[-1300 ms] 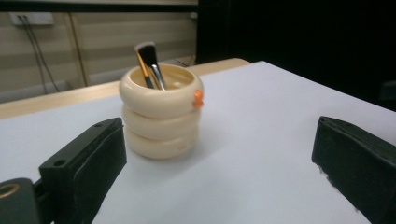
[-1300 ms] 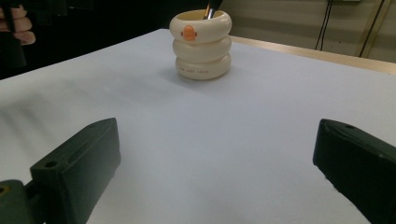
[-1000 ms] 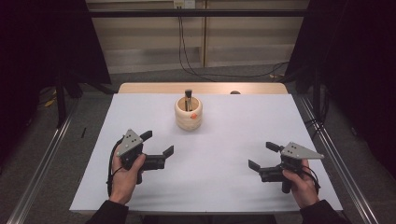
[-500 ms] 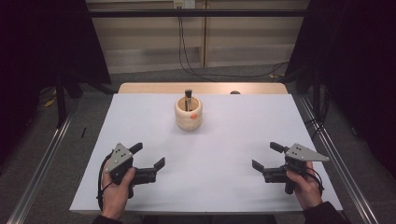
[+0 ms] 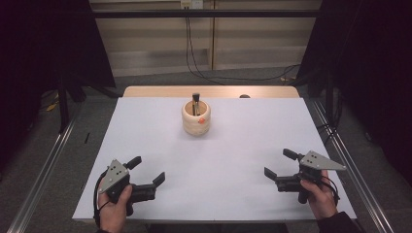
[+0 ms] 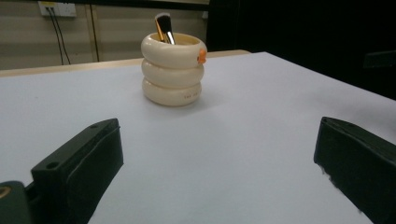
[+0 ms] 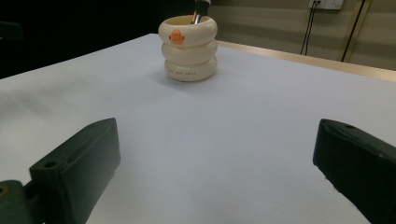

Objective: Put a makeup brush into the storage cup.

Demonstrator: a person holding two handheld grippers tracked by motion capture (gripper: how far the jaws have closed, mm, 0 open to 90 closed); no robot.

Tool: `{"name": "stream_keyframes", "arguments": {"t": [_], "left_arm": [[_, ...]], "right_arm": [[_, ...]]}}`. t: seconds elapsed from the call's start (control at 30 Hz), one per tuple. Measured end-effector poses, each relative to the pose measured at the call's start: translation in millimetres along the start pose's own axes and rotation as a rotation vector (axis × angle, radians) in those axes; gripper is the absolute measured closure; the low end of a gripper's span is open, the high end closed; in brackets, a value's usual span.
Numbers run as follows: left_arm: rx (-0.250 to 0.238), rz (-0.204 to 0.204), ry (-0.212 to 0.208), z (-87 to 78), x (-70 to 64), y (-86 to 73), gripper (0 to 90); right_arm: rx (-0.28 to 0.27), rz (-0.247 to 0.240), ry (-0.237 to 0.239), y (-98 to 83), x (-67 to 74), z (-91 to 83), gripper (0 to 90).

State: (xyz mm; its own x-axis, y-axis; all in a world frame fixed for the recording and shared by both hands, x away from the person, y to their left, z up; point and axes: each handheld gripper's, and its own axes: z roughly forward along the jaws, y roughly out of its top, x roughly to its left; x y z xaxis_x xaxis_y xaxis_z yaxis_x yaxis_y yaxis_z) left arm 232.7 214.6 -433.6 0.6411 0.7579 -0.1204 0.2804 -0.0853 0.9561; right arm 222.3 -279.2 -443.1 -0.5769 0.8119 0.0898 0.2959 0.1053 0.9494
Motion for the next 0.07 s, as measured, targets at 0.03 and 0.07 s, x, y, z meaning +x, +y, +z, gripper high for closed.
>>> {"name": "stream_keyframes", "arguments": {"t": [0.03, 0.07], "left_arm": [[-0.005, -0.009, -0.009, 1.1, 0.7, 0.5, 1.2], [-0.002, 0.002, -0.001, 1.8, 1.8, 1.1, 1.3]], "right_arm": [[0.000, 0.001, 0.002, 0.2, -0.7, -0.3, 0.2], [-0.003, 0.001, 0.003, 0.4, -1.2, -0.2, 0.2]]}}
